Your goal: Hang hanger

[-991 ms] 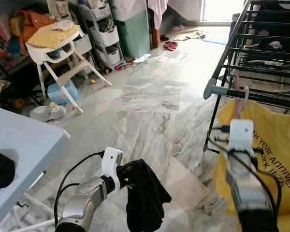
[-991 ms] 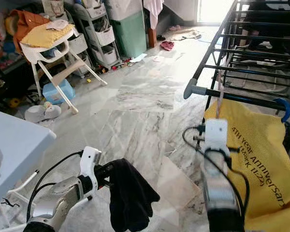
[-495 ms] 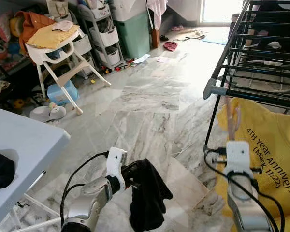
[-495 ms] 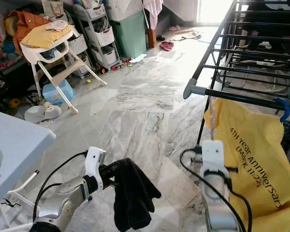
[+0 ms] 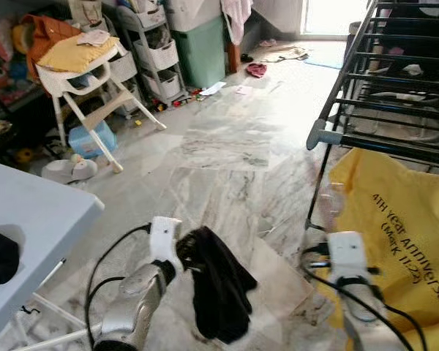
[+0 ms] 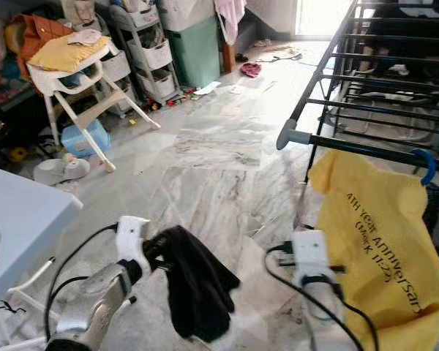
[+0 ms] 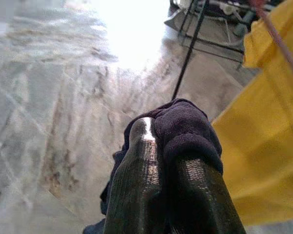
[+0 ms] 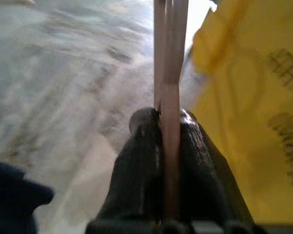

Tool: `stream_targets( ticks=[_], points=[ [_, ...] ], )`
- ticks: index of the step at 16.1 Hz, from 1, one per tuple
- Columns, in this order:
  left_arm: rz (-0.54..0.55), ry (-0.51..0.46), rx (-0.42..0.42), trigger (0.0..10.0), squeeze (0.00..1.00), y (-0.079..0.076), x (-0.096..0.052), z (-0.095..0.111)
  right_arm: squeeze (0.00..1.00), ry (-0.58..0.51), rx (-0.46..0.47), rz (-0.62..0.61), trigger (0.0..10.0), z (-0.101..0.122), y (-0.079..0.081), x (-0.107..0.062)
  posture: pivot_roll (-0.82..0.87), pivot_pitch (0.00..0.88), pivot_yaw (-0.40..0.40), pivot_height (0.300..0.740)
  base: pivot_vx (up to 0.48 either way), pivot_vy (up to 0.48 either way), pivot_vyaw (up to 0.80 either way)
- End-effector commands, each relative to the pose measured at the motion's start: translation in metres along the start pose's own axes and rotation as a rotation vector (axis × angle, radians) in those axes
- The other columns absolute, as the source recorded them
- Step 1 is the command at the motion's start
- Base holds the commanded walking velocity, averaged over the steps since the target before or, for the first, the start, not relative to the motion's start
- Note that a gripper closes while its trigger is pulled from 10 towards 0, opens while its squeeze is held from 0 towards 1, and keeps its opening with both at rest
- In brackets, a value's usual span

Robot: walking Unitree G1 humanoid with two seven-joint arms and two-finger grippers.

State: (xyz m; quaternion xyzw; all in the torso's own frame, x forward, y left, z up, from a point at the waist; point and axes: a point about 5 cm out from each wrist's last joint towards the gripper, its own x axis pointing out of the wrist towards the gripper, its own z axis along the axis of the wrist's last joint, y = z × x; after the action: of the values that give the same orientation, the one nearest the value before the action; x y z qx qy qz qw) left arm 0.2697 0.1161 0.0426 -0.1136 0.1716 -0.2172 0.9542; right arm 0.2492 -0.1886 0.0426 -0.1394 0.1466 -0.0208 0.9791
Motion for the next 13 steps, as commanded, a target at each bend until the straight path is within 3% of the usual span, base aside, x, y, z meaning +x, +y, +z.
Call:
stream_targets(
  ticks=[1,2,4,13],
  points=[
    [0.057,-0.044,0.034,10.0,0.00,0.011,-0.007,0.009,0.00,-0.040,0.003,0.057,10.0,0.008,0.011,0.002,-0.16,0.000,0.122,0.740,0.000,0.000,0.00],
    [0.131,-0.045,0.044,10.0,0.00,0.020,-0.015,0.007,0.00,-0.069,0.005,0.107,10.0,0.013,0.016,0.003,-0.15,0.000,0.110,0.740,0.000,0.000,0.00],
    [0.177,-0.028,0.060,10.0,0.00,0.026,-0.023,0.000,0.00,-0.085,0.004,0.162,10.0,0.015,0.021,0.004,-0.14,0.000,0.101,0.740,0.000,0.000,0.00],
    [0.324,-0.073,0.036,10.0,0.00,0.032,-0.032,-0.003,0.00,-0.114,-0.023,0.304,10.0,0.026,0.038,0.016,-0.06,0.000,0.016,0.740,0.000,0.000,0.00]
  ],
)
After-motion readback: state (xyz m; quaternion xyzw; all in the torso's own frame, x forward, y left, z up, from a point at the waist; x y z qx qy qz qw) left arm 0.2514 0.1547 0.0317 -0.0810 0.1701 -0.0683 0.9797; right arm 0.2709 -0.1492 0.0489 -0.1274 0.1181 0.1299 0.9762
